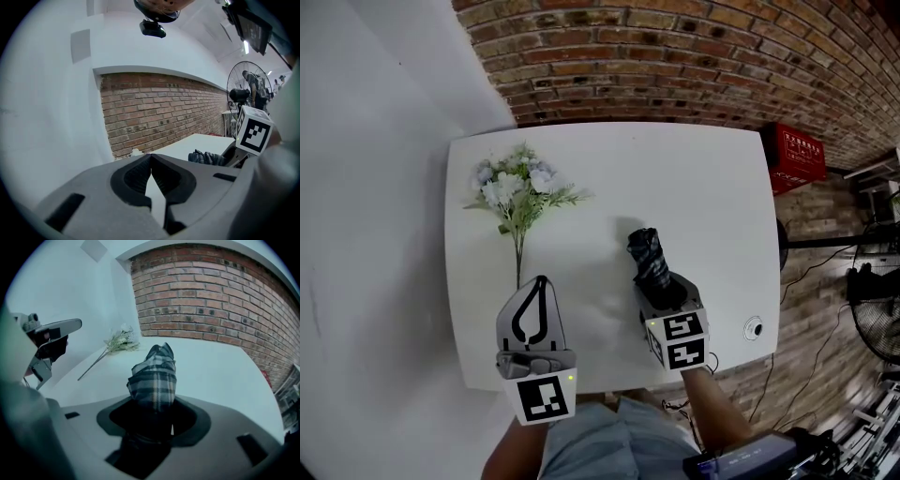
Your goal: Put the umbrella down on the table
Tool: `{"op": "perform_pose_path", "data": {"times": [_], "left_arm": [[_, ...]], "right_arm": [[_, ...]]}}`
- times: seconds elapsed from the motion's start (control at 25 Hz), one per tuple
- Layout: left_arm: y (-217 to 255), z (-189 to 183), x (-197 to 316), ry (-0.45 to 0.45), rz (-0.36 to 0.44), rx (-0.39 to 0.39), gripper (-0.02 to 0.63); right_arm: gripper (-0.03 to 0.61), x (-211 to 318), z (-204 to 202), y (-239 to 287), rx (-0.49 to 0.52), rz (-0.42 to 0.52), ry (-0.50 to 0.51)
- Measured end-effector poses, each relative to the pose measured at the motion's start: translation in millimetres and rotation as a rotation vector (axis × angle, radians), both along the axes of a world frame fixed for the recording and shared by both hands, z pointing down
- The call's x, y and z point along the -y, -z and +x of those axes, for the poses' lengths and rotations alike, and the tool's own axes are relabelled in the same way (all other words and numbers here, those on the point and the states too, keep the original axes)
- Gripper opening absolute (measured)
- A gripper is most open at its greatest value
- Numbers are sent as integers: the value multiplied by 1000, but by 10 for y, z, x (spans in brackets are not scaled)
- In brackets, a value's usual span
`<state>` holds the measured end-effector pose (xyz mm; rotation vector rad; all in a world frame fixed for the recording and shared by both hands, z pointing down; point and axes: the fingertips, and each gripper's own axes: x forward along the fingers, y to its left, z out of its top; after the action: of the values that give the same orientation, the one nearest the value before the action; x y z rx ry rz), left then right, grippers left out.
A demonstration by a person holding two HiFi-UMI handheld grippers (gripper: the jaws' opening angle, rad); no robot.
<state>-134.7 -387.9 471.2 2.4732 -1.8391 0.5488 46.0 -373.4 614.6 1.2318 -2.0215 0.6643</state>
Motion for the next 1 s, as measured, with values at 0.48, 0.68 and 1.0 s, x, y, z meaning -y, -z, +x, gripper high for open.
{"op": "perform_pose_path", "data": {"times": [0.48, 0.68, 1.0], "left_arm": [[35, -9, -1, 0, 0, -2, 9], [110, 6, -49, -2, 10, 2, 9], [439, 109, -223, 1, 82, -23, 9]], "right_arm": [[279, 20, 6, -90, -3, -62, -4], [318, 34, -8, 64, 12, -24, 0], [280, 41, -50, 734, 56, 145, 14]]}}
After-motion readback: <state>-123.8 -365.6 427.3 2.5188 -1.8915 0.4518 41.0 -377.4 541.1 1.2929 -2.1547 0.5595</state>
